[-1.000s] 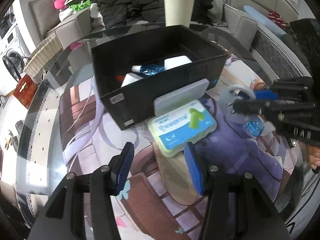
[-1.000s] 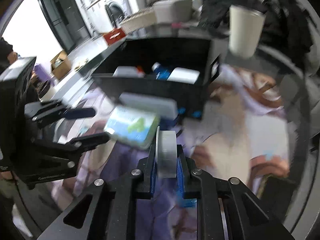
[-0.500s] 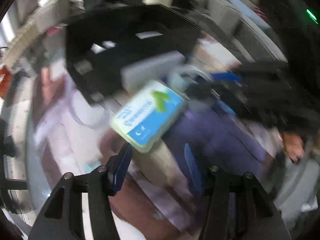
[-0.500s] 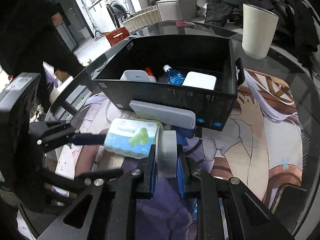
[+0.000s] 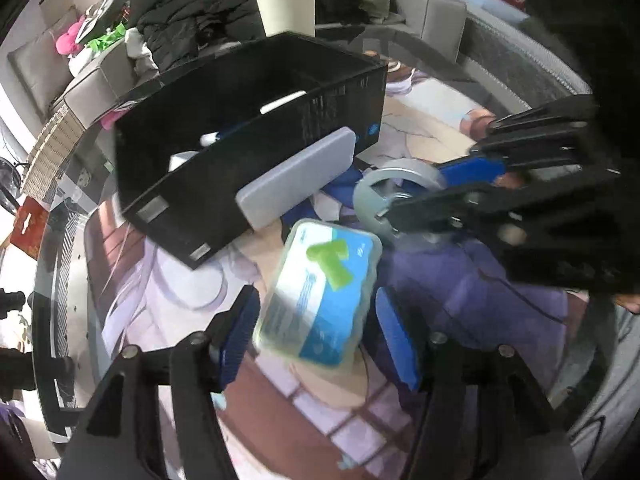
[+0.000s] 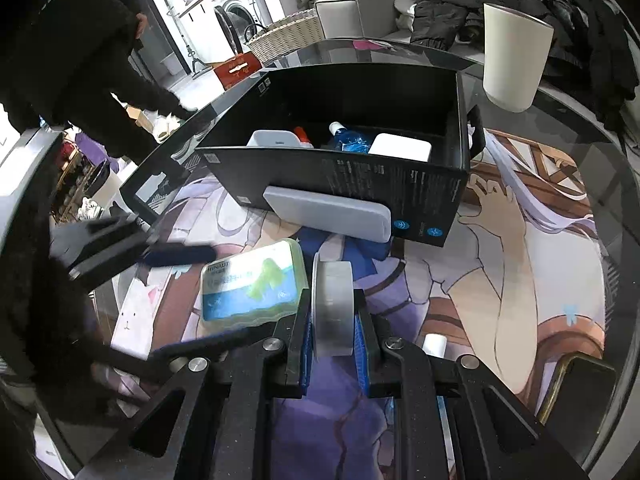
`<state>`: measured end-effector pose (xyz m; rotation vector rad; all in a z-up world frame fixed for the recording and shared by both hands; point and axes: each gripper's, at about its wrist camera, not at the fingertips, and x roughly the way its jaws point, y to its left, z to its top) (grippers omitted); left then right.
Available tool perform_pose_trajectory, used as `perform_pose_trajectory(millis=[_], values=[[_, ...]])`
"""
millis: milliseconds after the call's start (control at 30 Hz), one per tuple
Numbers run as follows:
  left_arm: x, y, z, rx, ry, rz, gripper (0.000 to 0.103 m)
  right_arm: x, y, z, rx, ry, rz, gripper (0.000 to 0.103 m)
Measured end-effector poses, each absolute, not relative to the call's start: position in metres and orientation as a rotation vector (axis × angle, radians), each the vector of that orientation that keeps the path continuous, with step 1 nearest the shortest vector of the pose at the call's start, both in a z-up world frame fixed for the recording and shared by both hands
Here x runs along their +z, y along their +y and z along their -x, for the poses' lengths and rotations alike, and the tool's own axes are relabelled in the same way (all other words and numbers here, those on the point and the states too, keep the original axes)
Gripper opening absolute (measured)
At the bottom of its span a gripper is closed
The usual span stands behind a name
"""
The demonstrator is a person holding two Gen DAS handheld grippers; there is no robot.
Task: Organize rigid objects
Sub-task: 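Grasp the wipes pack with the left gripper while the right grasps the round hub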
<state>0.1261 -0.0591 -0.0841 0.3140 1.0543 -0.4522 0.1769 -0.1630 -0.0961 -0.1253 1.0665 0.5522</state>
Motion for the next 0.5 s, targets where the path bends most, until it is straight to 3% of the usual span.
perform_pose_trajectory(millis=[300,500], values=[[-0.086,-0.049,-0.124,-0.341,1.084,-0.193,0.057,-0.096,-0.172,-0.170,0.539,1.048,0.150,0.017],[-0.092,-0.049,-0.115,-0.334,1.083,-0.214,0.063,-0.095,-0.159,-0.159,0.558,1.029,0.214,0.017]])
